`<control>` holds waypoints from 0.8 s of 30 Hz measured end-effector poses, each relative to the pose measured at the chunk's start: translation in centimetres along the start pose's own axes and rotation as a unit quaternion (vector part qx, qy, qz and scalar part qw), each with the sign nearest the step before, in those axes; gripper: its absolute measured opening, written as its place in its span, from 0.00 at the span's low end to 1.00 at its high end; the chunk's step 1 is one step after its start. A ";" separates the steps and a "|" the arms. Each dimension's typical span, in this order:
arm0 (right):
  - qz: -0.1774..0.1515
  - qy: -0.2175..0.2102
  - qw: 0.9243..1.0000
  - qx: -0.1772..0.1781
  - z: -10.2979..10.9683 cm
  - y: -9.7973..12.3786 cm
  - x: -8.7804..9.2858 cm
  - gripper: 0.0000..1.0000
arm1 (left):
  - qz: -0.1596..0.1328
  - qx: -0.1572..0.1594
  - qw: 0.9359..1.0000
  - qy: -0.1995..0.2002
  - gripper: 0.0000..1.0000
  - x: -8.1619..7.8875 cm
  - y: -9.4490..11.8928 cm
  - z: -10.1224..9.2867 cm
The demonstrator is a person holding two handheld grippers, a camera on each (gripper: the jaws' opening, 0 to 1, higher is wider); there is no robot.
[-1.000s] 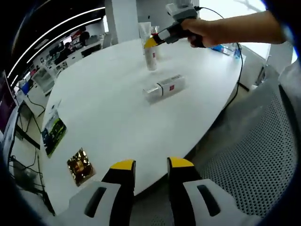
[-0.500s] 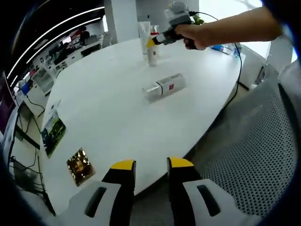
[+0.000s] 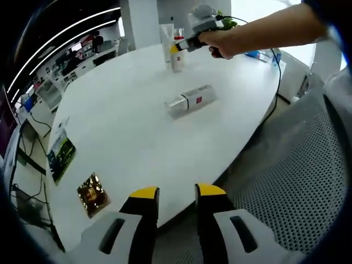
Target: Arrange the skincare products in the storage area until every visible bottle or jar stands upright without overlapping.
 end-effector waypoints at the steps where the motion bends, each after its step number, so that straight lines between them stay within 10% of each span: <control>1: 0.001 0.004 1.000 0.007 -0.1 -0.1 -0.1 0.10 | 0.001 0.000 1.000 0.000 0.23 0.0 0.0 0.0; 24: -0.002 -0.044 0.998 0.054 -0.3 -1.4 -0.4 0.11 | -0.001 -0.006 1.000 -0.003 0.19 0.0 0.1 0.1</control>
Point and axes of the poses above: the point that each gripper's makers call its tool centre point, and the gripper's own axes: y roughly backward along the fingers, z roughly to its left, x roughly out of its underside, the point moved 7 cm from there along y, roughly backward along the fingers, and after that the axes turned 6 degrees about z, right-handed, at the moved point
